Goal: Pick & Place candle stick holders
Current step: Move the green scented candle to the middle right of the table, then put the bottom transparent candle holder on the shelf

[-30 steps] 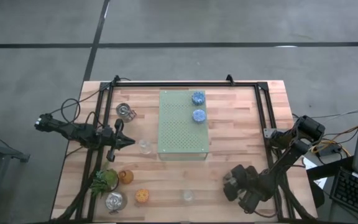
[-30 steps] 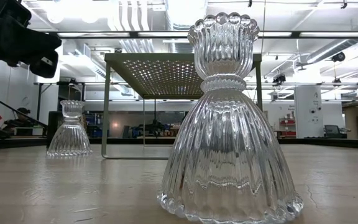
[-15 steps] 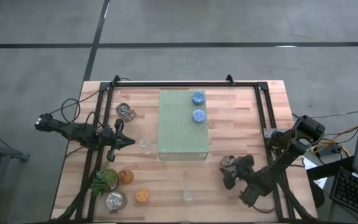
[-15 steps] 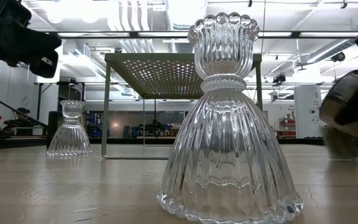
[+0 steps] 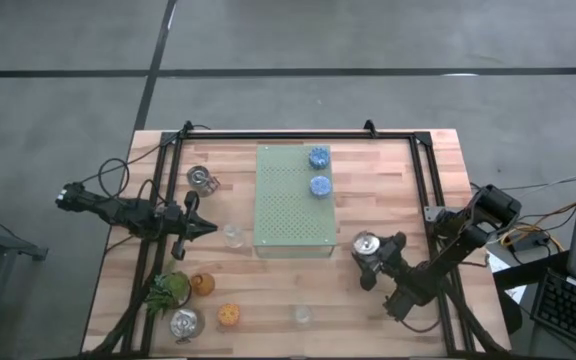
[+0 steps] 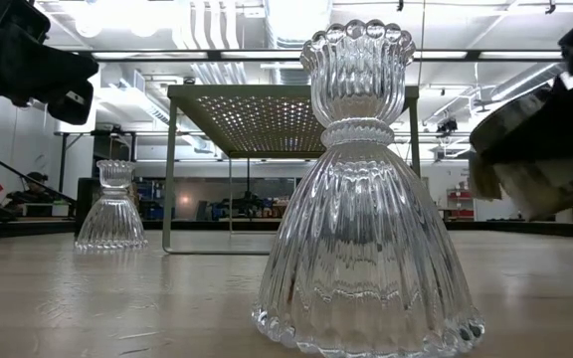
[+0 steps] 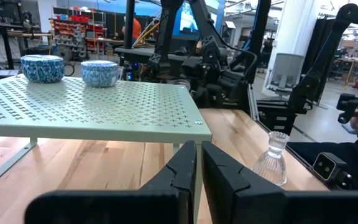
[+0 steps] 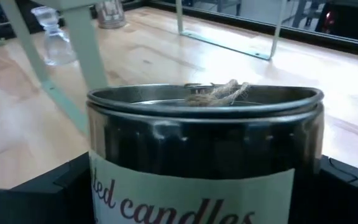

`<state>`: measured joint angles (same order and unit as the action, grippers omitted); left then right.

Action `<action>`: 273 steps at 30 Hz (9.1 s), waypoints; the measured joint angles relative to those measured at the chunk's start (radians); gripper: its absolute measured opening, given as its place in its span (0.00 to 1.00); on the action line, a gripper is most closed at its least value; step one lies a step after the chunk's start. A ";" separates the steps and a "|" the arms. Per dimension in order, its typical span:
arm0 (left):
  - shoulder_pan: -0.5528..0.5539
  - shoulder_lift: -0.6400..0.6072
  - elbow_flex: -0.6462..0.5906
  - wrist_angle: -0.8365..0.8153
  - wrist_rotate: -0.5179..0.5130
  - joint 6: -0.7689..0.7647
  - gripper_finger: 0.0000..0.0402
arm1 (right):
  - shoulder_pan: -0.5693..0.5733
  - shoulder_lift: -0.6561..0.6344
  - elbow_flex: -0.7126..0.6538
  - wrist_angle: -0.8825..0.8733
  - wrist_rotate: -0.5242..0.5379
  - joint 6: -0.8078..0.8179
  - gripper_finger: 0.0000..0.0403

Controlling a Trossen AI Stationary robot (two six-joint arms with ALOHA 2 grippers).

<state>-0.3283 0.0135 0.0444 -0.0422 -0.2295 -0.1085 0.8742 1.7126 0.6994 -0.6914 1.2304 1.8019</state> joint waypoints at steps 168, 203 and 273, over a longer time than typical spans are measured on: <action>0.000 0.002 0.000 -0.003 0.000 0.000 0.07 | -0.087 -0.004 0.163 0.936 -0.450 -1.171 0.90; 0.000 0.017 0.000 -0.002 0.000 0.000 0.07 | -0.171 0.302 0.947 0.055 -0.591 -0.488 0.90; 0.000 0.028 0.000 -0.003 0.000 0.000 0.07 | -0.220 0.613 1.379 -0.403 -0.821 -0.428 0.45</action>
<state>-0.3283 0.0418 0.0444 -0.0448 -0.2295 -0.1088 0.6546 2.3260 2.0781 -1.0941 0.4091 1.3740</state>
